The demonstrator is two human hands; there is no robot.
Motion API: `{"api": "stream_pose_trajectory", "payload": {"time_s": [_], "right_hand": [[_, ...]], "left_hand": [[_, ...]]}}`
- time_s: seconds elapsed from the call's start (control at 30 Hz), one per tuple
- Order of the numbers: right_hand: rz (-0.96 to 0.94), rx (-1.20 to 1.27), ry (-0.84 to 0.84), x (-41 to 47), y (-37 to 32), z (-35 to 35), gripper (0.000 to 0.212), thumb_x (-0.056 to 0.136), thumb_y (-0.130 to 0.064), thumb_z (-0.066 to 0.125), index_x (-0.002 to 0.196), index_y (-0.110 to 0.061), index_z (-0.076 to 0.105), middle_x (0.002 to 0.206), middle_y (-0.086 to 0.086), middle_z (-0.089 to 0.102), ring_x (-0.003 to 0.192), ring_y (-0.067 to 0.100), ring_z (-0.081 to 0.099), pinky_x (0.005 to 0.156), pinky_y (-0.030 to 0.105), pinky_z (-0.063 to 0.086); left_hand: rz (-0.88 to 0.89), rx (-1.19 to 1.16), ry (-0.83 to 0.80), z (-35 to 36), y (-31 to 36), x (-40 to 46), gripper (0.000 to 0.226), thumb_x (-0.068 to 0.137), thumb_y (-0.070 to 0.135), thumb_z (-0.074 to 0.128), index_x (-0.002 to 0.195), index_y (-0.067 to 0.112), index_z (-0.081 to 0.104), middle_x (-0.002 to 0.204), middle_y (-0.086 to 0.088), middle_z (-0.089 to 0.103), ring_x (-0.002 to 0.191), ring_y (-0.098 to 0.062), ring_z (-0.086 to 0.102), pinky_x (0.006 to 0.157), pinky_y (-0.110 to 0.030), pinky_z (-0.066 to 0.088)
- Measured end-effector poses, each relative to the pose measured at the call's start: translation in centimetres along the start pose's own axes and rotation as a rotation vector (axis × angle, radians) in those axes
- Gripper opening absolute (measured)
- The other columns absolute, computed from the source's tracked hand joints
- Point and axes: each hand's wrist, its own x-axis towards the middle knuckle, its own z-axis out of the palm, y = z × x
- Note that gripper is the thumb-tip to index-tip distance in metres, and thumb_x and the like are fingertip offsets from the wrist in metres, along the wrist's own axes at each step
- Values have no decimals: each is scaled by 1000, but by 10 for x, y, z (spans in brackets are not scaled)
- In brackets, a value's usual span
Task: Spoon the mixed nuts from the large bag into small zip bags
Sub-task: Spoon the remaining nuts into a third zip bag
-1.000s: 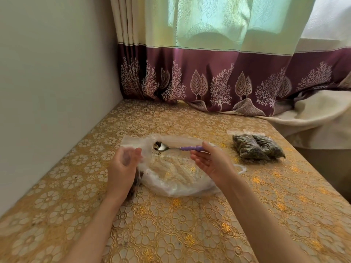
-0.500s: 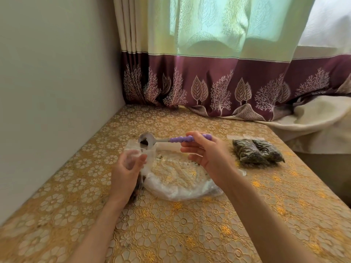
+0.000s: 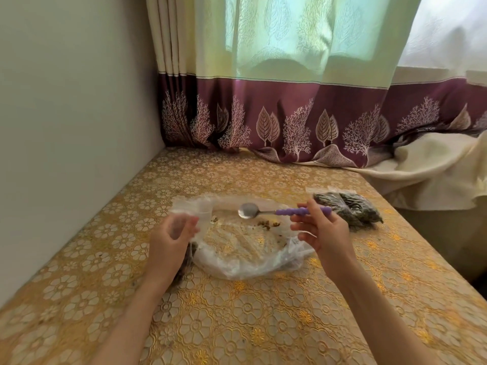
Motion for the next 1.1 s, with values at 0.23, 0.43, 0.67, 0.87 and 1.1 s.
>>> {"api": "stream_pose_trajectory", "payload": {"time_s": [0.23, 0.43, 0.67, 0.87, 1.1], "right_hand": [[-71, -238, 14, -9, 9, -16, 32, 96, -27, 52, 79, -2, 63, 62, 7, 69, 49, 12, 56, 41, 20, 42], [-73, -320, -27, -17, 8, -19, 34, 96, -24, 52, 70, -6, 64, 62, 7, 70, 47, 12, 55, 40, 19, 42], [-186, -482, 124, -24, 5, -38, 33, 96, -22, 53, 70, -4, 62, 53, -2, 66, 43, 10, 55, 39, 18, 42], [-243, -439, 184, -40, 5, -46, 40, 95, -30, 54, 77, 5, 63, 63, 4, 71, 44, 13, 57, 39, 21, 43], [-287, -448, 165, -66, 14, -40, 42, 96, -27, 53, 68, 0, 68, 59, 3, 70, 39, 14, 56, 35, 20, 41]], "left_hand": [[18, 339, -190, 0, -5, 1, 35, 87, 54, 36, 93, 25, 54, 84, 14, 66, 71, -9, 65, 67, -32, 52], [16, 515, -265, 3, -3, 8, 29, 95, 47, 28, 89, 31, 51, 79, 23, 59, 77, 0, 58, 62, -24, 41], [-26, 529, -419, 4, 22, 1, 30, 98, 40, 31, 83, 30, 54, 68, 11, 68, 64, -6, 65, 66, -29, 47], [-109, 304, -629, 11, 58, -26, 35, 99, 36, 29, 92, 18, 57, 76, 5, 73, 69, -7, 68, 75, -29, 46], [-102, 78, -412, 23, 76, -35, 34, 99, 36, 31, 92, 13, 56, 75, -2, 73, 67, -12, 69, 59, -20, 49]]}}
